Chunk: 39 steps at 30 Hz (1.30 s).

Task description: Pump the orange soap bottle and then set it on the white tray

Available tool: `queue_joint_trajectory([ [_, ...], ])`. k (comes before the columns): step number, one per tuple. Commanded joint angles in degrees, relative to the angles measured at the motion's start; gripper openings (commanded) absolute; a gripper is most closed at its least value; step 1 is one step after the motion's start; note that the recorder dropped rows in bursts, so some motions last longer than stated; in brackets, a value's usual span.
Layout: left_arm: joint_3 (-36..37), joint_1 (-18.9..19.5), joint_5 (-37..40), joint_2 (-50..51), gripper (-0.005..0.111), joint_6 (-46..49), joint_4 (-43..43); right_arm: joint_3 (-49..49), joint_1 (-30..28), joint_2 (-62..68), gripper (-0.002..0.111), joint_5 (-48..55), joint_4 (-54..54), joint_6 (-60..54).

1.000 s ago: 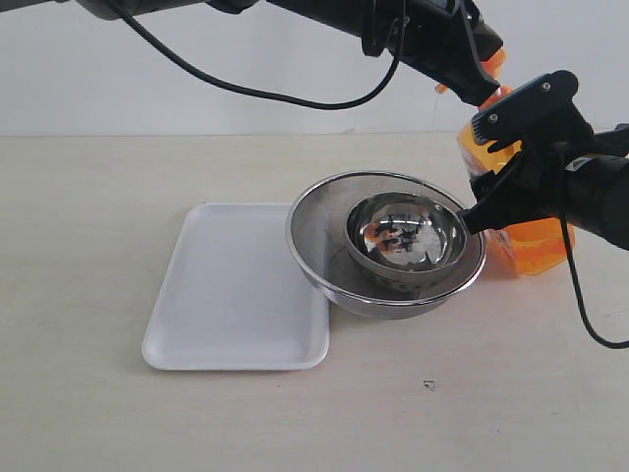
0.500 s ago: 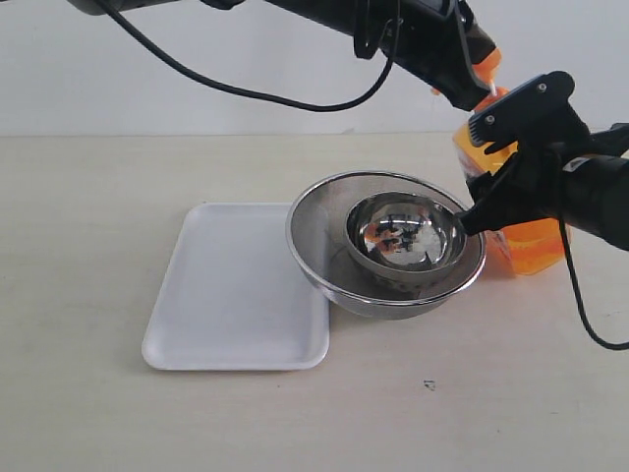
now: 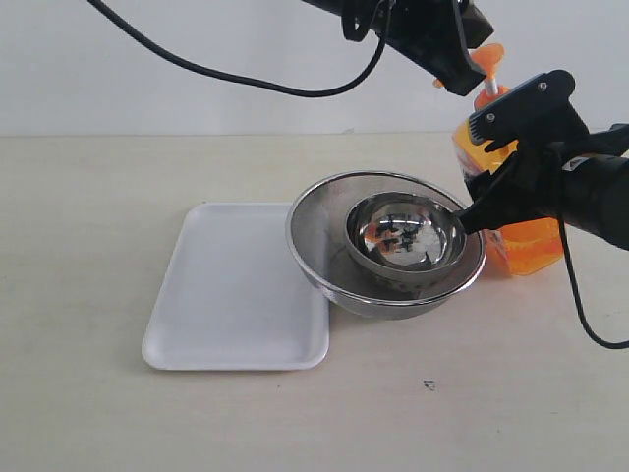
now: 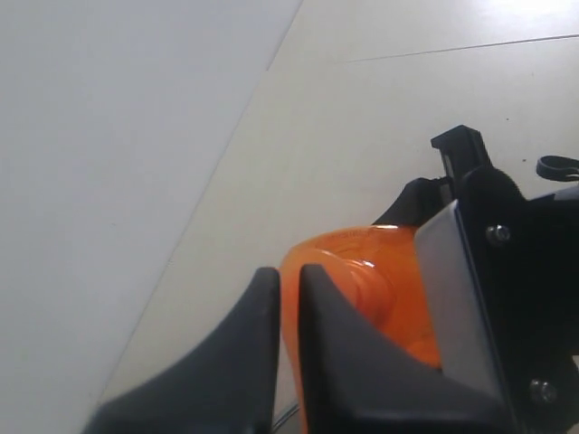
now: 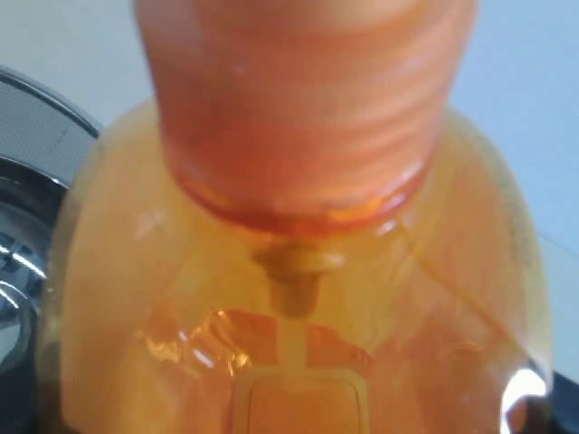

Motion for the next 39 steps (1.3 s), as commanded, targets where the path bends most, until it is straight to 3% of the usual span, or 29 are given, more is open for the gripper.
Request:
queue_joint_trajectory([
  [1, 0.18, -0.05, -0.05, 0.39, 0.005, -0.03, -0.09, 0.4, 0.0, 0.53, 0.0, 5.16, 1.26, 1.27],
  [19, 0.18, -0.05, -0.31, 3.4, 0.005, -0.03, -0.32, 0.4, 0.0, 0.53, 0.0, 6.79, 1.26, 1.27],
  [39, 0.18, -0.05, 5.23, 5.46, 0.005, -0.03, -0.86, 0.4, 0.0, 0.53, 0.0, 7.17, 1.26, 1.03],
])
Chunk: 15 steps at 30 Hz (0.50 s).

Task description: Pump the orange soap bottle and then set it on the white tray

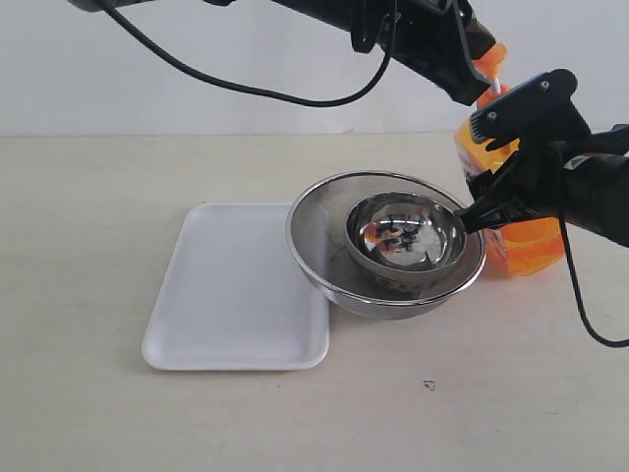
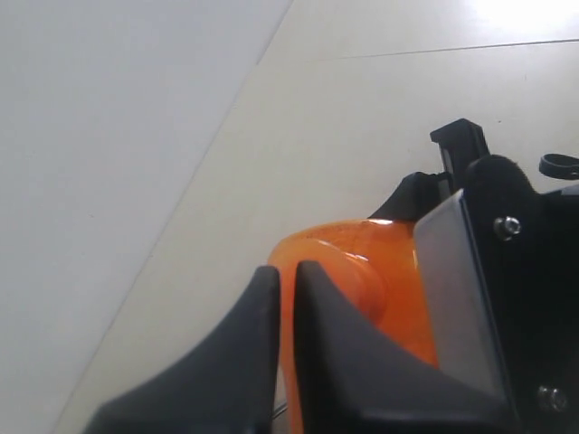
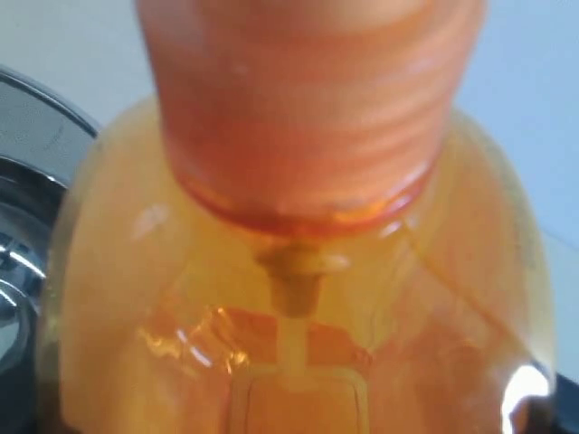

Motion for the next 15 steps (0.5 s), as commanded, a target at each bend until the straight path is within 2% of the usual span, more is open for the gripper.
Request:
queue_joint_trajectory([
  [1, 0.84, -0.09, 5.06, 2.85, 0.005, -0.03, 1.05, 0.61, 0.0, 0.63, 0.0, 6.42, 0.64, 1.22],
  [15, 0.84, -0.09, 6.72, 5.15, 0.005, -0.27, 0.93, 0.61, 0.0, 0.63, 0.0, 6.43, 0.64, 0.66],
])
